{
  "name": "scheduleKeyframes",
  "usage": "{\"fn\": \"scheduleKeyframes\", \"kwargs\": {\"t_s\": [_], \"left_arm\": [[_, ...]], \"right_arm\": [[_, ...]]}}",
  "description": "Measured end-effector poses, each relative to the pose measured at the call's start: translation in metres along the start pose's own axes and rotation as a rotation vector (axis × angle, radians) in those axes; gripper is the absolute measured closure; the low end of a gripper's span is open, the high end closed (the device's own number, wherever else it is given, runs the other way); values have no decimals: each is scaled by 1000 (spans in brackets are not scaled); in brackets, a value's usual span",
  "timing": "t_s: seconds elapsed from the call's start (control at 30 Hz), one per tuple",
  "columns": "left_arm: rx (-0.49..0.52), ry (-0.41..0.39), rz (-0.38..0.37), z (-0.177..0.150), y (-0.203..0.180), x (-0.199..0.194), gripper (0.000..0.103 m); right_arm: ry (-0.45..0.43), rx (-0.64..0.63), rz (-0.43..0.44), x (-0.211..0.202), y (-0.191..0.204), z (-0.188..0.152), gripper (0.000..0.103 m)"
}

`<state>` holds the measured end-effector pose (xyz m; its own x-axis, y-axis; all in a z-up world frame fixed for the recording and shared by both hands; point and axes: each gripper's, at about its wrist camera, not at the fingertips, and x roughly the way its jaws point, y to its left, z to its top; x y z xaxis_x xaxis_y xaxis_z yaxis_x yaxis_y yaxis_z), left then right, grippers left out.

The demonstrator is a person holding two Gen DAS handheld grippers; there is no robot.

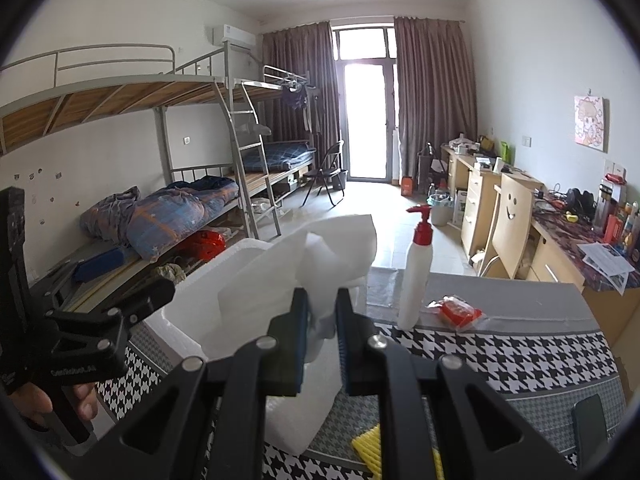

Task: Organize soft objects
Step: 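Open the right gripper to drop the tissues into the box, then move the right gripper back down to the blue face mask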

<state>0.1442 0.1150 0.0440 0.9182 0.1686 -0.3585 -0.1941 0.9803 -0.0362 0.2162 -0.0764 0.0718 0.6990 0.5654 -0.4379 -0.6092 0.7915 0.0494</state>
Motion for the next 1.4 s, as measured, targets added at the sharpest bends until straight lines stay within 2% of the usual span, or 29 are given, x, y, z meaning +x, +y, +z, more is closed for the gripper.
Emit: {"fn": "scheduleKeyframes", "kwargs": {"t_s": [0.43, 0.8, 0.9, 0.93, 1.0, 1.03, 1.07, 1.4], "left_arm": [[-19, -15, 50, -8, 22, -12, 1], [-25, -20, 61, -13, 31, -19, 1], [-30, -24, 64, -14, 34, -21, 1], [-29, -23, 65, -14, 34, -22, 1], [-27, -21, 70, -16, 35, -22, 1], [-29, -19, 72, -16, 35, -23, 1], [-32, -18, 72, -17, 36, -23, 1], [-24, -10, 53, -19, 31, -24, 1]], "right_arm": [[45, -17, 37, 24, 16, 3, 86], [89, -37, 60, 42, 27, 4, 85], [108, -36, 52, 48, 29, 3, 82], [113, -34, 55, 50, 29, 3, 80], [121, -34, 60, 53, 30, 2, 66], [123, -34, 62, 54, 30, 2, 48], [121, -31, 62, 55, 31, 2, 34], [108, -34, 74, 46, 32, -1, 32]]}}
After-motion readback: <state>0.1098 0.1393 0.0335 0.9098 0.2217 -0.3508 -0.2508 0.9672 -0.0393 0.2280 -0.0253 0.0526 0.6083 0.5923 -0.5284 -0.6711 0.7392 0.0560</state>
